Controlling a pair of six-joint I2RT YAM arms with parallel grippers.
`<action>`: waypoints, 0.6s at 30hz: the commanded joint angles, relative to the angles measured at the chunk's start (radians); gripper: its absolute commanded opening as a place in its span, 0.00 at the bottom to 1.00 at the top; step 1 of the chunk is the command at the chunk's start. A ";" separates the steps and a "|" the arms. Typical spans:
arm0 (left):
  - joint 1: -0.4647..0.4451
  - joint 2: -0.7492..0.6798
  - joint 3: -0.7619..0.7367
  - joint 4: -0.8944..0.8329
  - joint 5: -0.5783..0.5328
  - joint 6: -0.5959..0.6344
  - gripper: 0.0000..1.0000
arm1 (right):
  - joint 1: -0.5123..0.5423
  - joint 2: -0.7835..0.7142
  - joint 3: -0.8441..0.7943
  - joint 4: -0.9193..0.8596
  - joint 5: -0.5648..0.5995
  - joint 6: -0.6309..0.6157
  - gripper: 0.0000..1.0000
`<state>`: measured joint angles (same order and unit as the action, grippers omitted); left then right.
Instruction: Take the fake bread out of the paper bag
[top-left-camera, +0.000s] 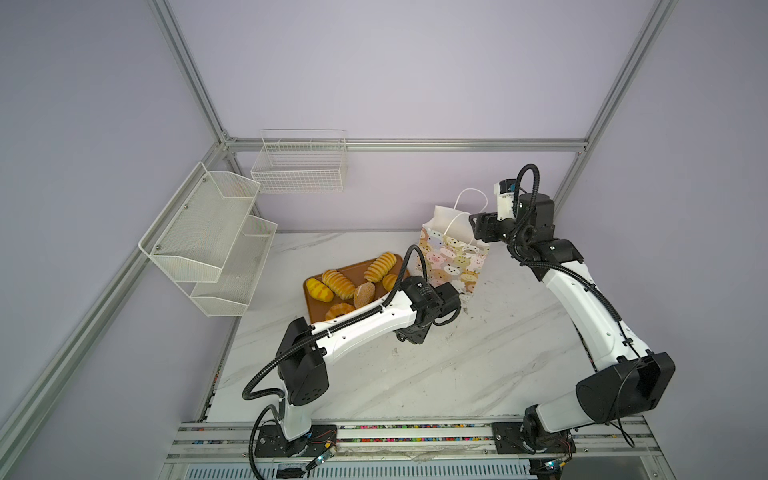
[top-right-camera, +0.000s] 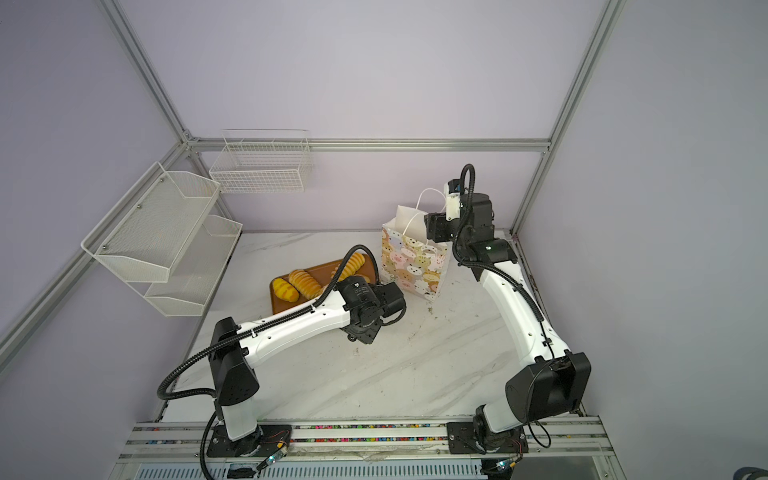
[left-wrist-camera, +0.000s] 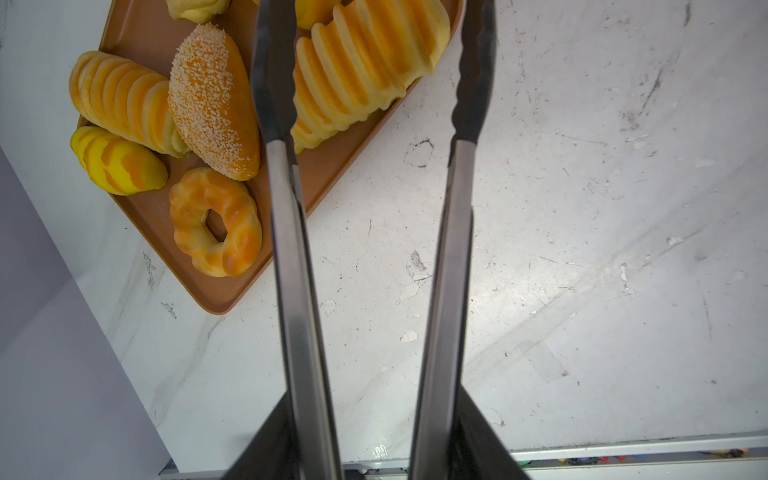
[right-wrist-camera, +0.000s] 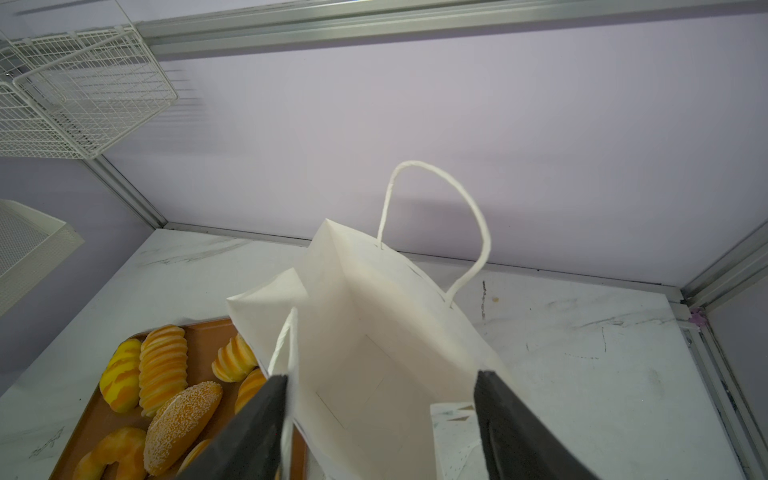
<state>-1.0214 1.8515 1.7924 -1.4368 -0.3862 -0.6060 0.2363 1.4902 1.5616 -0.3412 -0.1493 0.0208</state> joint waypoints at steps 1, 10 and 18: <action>-0.003 -0.097 -0.023 0.064 0.008 0.023 0.42 | -0.001 -0.044 0.002 0.003 0.019 -0.003 0.73; -0.063 -0.189 -0.315 0.523 0.126 0.114 0.29 | -0.001 -0.106 0.029 0.047 0.062 -0.053 0.75; -0.088 -0.132 -0.465 0.824 0.179 0.161 0.38 | -0.001 -0.287 -0.101 0.113 0.273 -0.098 0.80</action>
<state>-1.1114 1.7309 1.3731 -0.7967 -0.2230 -0.4797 0.2359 1.2884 1.5230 -0.2871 0.0010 -0.0463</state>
